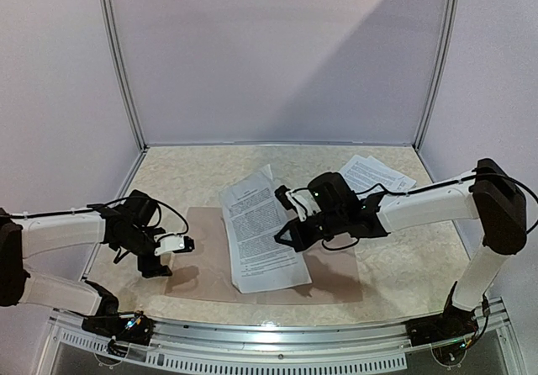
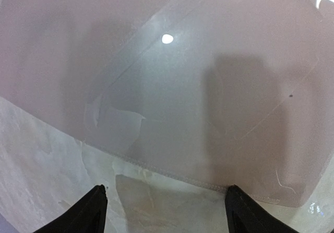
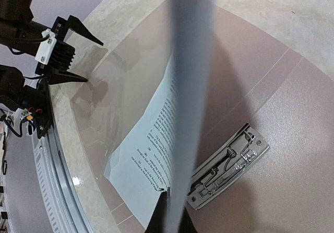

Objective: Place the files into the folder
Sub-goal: Insert the folder to form pockets on the folder.

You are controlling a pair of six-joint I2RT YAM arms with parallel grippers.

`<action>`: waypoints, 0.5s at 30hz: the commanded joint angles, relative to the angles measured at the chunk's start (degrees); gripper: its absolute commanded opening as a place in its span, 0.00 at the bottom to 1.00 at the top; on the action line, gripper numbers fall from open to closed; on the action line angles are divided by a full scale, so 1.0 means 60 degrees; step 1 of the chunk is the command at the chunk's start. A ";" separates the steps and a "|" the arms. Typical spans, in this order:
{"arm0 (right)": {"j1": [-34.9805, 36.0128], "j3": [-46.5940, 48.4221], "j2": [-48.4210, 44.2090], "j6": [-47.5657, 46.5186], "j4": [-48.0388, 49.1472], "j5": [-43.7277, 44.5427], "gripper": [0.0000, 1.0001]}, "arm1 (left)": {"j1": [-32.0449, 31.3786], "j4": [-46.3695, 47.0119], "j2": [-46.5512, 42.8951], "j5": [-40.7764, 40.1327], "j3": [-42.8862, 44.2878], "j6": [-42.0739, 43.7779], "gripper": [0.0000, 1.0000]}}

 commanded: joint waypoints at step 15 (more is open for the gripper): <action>0.0301 -0.0240 0.2009 0.3855 0.4764 -0.0751 0.00 | -0.0154 0.0228 0.0251 0.0154 -0.0491 0.0166 0.79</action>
